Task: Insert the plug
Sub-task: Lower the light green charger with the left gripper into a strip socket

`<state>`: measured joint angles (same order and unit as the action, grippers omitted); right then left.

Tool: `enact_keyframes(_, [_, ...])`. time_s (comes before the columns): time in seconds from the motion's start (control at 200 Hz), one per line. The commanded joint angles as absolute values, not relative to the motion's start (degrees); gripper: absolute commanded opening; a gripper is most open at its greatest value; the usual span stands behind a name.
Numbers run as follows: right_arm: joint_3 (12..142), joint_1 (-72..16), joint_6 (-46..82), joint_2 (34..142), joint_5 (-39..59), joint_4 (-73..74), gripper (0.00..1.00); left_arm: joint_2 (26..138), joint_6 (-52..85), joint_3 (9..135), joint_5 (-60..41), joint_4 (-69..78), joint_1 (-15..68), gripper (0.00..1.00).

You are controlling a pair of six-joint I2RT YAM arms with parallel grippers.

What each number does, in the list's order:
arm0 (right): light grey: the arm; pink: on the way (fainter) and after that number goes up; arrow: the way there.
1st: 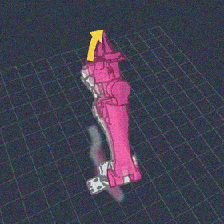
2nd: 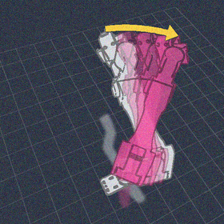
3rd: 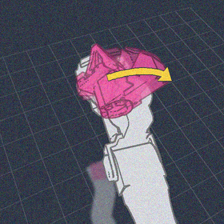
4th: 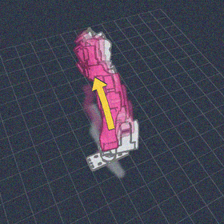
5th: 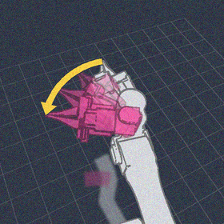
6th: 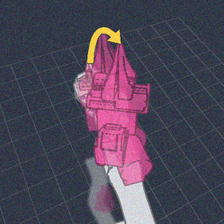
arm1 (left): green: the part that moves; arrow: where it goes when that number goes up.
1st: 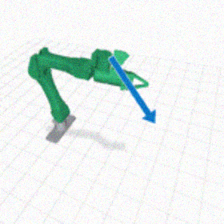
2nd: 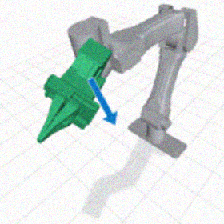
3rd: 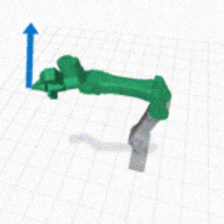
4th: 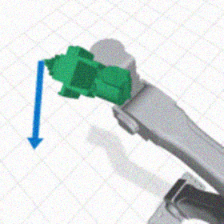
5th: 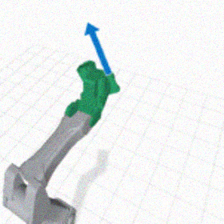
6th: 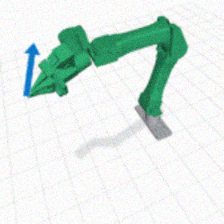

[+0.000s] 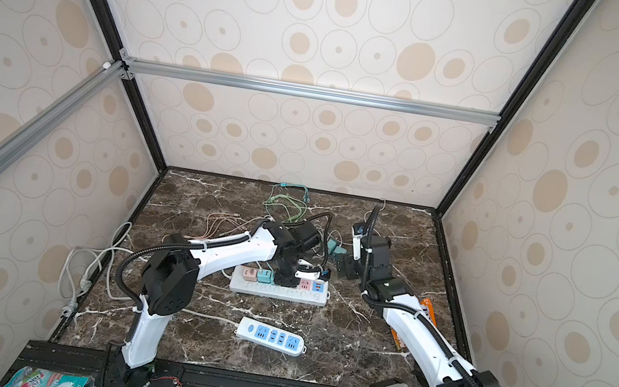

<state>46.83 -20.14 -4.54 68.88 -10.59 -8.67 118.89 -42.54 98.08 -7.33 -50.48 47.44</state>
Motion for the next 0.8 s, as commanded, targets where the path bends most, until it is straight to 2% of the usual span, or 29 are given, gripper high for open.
enact_keyframes(0.0, [48.5,-20.1,-4.6,68.4,-11.3,-9.5,0.99,122.0,-45.0,93.5,-6.5,-47.7,46.7,0.00])
enact_keyframes(0.195, [49.5,-20.1,-4.1,68.3,-11.6,-12.0,0.99,121.6,-43.1,89.2,-1.2,-43.0,46.8,0.00])
enact_keyframes(0.39, [48.7,-20.0,-2.7,66.7,-12.4,-12.7,0.99,119.4,-41.7,85.7,-1.1,-37.6,46.7,0.01])
enact_keyframes(0.415, [48.7,-20.1,-2.2,66.6,-12.5,-12.9,0.99,119.4,-41.5,86.7,-0.7,-37.9,46.6,0.06])
enact_keyframes(0.44, [48.7,-20.1,-1.8,66.5,-12.5,-13.3,0.99,119.2,-41.2,88.1,-0.8,-38.5,46.5,0.22])
enact_keyframes(0.455, [48.6,-20.0,-1.4,66.3,-12.6,-13.3,0.99,119.1,-41.0,88.9,-0.9,-38.9,46.4,0.28])
enact_keyframes(0.54, [47.4,-20.0,1.0,65.0,-12.1,-13.5,0.99,116.3,-39.5,93.2,-2.3,-37.8,46.2,0.61])
enact_keyframes(0.595, [46.0,-20.0,3.2,64.0,-12.1,-13.1,0.99,113.0,-39.6,93.5,-4.7,-35.2,46.2,0.78])
enact_keyframes(0.64, [45.0,-20.1,5.0,63.1,-11.9,-13.0,0.99,110.1,-39.4,92.6,-6.7,-32.0,46.2,0.96])
enact_keyframes(0.795, [44.8,-20.0,12.0,62.7,-11.6,-17.6,0.99,101.8,-36.5,89.2,-13.5,-26.8,45.8,0.99])
